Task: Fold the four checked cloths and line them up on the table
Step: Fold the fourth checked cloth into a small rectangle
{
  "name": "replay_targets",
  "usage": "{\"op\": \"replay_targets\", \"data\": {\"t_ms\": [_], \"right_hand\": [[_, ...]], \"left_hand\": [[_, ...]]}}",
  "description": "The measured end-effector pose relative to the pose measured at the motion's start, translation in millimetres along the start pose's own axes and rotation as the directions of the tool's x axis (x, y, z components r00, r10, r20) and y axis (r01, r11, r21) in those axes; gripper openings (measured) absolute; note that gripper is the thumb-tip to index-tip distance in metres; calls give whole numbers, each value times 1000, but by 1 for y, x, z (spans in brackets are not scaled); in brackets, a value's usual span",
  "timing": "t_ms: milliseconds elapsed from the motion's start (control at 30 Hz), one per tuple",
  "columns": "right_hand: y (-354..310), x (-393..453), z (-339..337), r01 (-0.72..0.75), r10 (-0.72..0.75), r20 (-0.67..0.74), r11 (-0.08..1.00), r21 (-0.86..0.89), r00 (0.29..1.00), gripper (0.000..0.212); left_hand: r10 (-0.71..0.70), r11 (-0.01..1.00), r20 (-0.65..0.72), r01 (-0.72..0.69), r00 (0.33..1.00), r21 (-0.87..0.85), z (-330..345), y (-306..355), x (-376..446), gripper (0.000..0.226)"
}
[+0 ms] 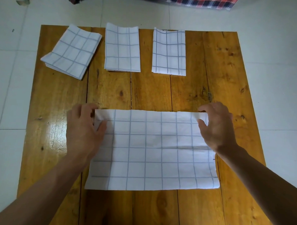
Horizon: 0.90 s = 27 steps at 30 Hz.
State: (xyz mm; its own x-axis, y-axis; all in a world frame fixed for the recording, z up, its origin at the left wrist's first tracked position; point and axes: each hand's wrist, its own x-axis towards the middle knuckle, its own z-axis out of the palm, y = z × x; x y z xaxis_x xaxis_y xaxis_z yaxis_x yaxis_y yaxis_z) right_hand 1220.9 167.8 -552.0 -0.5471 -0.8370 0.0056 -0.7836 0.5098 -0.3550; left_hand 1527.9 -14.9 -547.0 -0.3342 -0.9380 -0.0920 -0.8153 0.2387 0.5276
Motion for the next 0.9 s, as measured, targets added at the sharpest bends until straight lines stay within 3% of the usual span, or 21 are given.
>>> {"op": "replay_targets", "data": {"t_ms": [167, 400, 633, 900], "right_hand": [[-14, -23, -3, 162, -162, -11, 977, 140, 987, 29], [-49, -75, 9, 256, -280, 196, 957, 138, 940, 33], [-69, -116, 18, 267, -293, 312, 956, 125, 904, 56], [-78, -155, 43, 280, -276, 334, 959, 37, 901, 74]], "left_hand": [[139, 990, -1, -139, 990, 9, -2, 2, -19, 48], [258, 960, 170, -272, 951, 62, 5, 3, -67, 43], [327, 919, 307, -376, 894, 116, 12, 5, -116, 43], [416, 845, 402, -510, 816, 159, 25, -8, -149, 53]]}}
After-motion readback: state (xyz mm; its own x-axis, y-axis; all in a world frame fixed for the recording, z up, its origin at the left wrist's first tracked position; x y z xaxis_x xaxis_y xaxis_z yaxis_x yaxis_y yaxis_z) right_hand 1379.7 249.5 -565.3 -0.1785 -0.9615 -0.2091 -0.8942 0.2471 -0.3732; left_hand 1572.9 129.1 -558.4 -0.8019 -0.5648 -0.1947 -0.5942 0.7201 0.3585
